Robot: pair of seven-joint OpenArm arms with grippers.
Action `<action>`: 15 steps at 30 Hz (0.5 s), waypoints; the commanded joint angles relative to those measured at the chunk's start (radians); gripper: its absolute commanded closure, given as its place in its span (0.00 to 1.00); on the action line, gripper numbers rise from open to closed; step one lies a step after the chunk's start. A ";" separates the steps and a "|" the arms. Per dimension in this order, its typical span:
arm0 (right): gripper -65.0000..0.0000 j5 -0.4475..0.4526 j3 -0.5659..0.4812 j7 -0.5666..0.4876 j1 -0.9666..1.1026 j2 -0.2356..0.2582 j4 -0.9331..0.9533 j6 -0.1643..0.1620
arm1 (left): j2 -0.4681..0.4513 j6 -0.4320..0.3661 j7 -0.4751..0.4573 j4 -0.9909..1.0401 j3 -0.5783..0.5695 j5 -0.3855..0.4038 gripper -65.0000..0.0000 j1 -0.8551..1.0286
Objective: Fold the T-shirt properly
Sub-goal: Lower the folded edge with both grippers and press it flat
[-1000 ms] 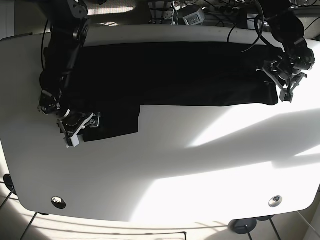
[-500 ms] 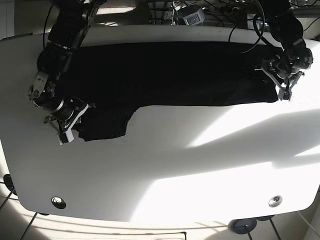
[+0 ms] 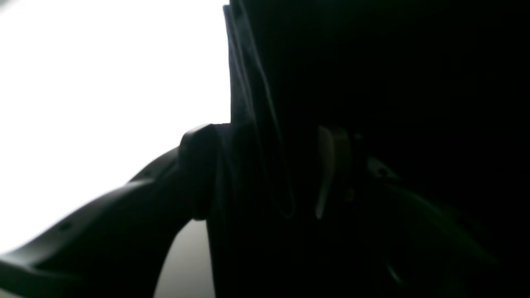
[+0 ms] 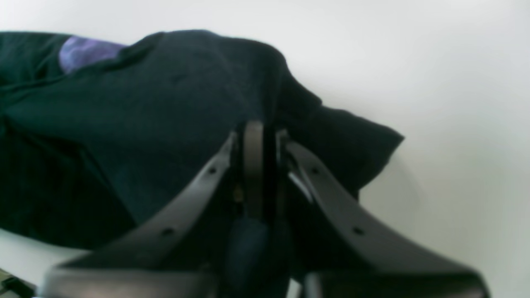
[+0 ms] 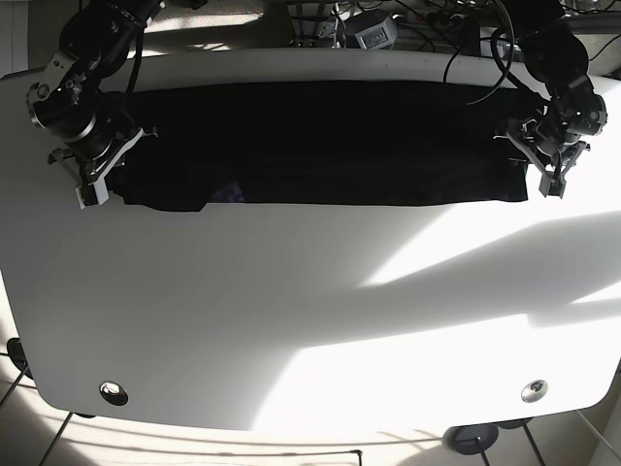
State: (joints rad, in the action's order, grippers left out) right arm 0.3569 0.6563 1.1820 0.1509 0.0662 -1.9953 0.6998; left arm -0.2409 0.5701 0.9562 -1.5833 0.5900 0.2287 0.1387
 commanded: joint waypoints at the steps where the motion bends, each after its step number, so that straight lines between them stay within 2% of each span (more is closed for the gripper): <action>1: 0.94 0.008 0.004 -0.021 0.014 0.013 -0.015 -0.002 | -0.021 0.000 -0.010 -0.015 0.005 0.001 0.51 -0.007; 3: 0.81 0.008 0.004 -0.023 0.029 0.013 -0.014 -0.002 | -0.021 0.000 -0.010 -0.015 0.005 0.001 0.51 -0.007; 5: 0.61 -0.003 0.006 -0.040 0.045 0.021 -0.014 -0.002 | -0.022 0.000 -0.010 -0.015 0.005 0.001 0.51 -0.007; 7: 0.38 -0.062 0.007 -0.101 0.062 0.027 -0.014 -0.002 | -0.022 0.000 -0.010 -0.015 0.005 0.001 0.51 -0.007; 10: 0.13 -0.118 0.076 -0.179 0.059 0.021 -0.023 -0.002 | -0.022 0.000 -0.010 -0.027 0.005 0.005 0.51 -0.007; 12: 0.11 -0.069 0.090 -0.184 0.055 0.028 -0.023 -0.002 | -0.022 0.000 -0.010 -0.059 0.006 0.007 0.51 -0.007; 15: 0.11 0.089 0.090 -0.184 0.065 0.044 -0.022 -0.002 | -0.022 0.001 -0.010 -0.142 0.008 0.008 0.51 -0.006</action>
State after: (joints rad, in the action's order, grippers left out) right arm 0.4500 0.7418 1.0161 0.2173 0.0971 -1.9961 0.6975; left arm -0.2432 0.5701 0.9569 -1.7069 0.5903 0.2287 0.1410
